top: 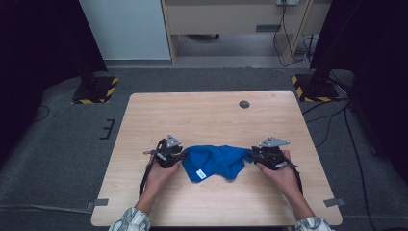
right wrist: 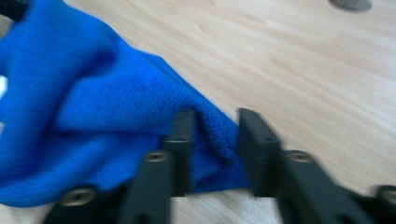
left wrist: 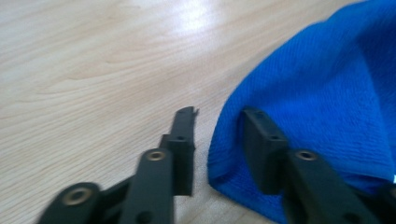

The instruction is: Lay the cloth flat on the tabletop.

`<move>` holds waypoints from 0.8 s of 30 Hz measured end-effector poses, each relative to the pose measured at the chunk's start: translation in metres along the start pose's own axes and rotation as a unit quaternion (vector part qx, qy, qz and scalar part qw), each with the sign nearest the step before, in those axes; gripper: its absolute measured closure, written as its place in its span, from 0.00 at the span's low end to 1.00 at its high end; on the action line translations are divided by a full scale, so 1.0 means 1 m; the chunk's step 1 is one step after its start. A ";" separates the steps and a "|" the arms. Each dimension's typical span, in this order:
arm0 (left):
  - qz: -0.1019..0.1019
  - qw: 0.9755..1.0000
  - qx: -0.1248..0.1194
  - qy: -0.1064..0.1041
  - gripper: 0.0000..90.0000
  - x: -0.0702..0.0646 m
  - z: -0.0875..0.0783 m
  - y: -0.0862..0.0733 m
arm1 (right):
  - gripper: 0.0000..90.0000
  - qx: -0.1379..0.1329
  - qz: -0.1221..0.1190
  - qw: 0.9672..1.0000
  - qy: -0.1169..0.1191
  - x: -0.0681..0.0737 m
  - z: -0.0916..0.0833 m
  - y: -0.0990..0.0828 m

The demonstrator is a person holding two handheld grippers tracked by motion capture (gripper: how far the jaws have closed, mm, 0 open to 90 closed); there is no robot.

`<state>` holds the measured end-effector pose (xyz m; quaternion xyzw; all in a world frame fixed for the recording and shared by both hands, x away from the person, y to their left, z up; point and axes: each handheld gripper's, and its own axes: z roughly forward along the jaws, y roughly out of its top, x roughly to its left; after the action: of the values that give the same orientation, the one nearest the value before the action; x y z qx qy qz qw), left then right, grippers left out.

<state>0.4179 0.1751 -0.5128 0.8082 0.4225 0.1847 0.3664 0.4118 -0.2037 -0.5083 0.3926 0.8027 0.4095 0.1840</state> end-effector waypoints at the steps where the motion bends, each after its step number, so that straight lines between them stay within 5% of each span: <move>1: -0.002 1.000 -0.003 0.003 0.63 0.000 -0.004 0.000 | 0.58 -0.007 -0.004 1.000 -0.002 0.000 -0.003 0.001; 2: -0.004 1.000 -0.007 0.008 0.56 -0.001 -0.008 -0.002 | 0.48 -0.020 -0.004 1.000 -0.006 0.002 -0.009 0.002; 8: -0.005 0.999 -0.026 0.025 0.51 -0.004 -0.033 -0.008 | 0.42 -0.037 -0.014 0.999 0.001 0.011 -0.026 0.003; 11: 0.000 0.999 -0.033 0.017 0.51 -0.013 -0.041 -0.015 | 0.46 -0.033 -0.025 0.999 0.019 0.017 -0.029 0.001; 17: 0.010 0.999 -0.017 -0.030 0.50 -0.045 -0.035 -0.020 | 0.74 0.001 -0.055 0.998 0.036 0.027 -0.017 -0.008; 24: 0.040 0.998 -0.022 -0.031 0.50 -0.056 -0.020 -0.015 | 0.74 0.026 -0.064 0.997 0.043 0.028 -0.004 -0.013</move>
<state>0.3655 0.1433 -0.5103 0.8214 0.3740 0.1834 0.3896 0.3858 -0.1886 -0.5158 0.3273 0.8439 0.3920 0.1646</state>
